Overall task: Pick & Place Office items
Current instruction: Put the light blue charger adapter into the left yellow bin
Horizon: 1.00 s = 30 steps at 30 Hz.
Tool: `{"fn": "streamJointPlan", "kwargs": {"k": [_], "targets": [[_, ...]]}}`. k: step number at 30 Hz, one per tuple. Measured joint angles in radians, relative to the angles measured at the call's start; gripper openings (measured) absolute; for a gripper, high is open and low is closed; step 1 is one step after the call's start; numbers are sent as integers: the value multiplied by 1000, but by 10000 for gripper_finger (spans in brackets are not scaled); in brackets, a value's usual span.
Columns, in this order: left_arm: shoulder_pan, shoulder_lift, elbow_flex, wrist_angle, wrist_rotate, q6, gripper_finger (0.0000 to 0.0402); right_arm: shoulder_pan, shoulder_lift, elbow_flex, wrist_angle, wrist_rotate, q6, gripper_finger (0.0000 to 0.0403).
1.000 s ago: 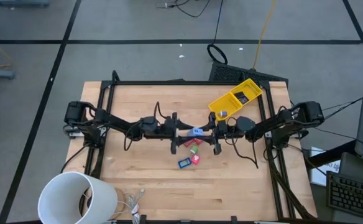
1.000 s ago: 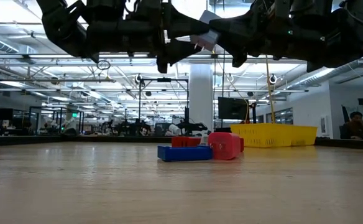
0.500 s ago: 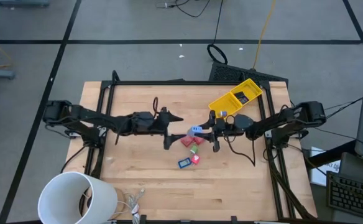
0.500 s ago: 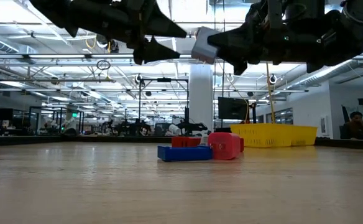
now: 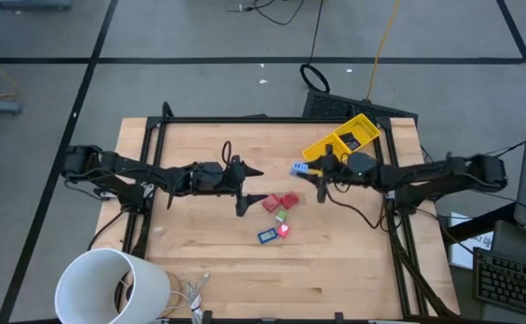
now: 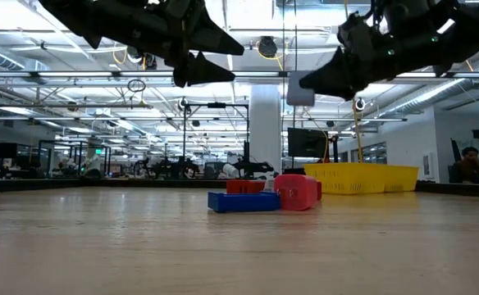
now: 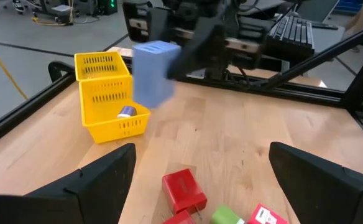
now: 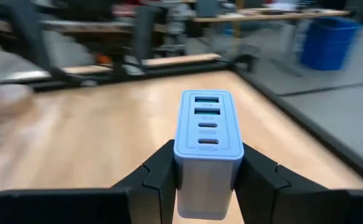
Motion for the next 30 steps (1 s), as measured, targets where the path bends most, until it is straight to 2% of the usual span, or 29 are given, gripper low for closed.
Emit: {"fn": "streamJointPlan", "kwargs": {"k": [6, 20, 27, 30], "targets": [[0, 0, 0, 3, 0, 0, 373, -40, -79, -82, -2, 147, -33, 112], [0, 0, 0, 6, 0, 2, 365, -256, -107, -202, 12, 149, -13, 112], [0, 0, 0, 6, 1, 2, 377, -361, -107, -251, 14, 155, 1, 112], [0, 0, 0, 6, 0, 2, 381, -393, -107, -271, 14, 188, 2, 112]]}}
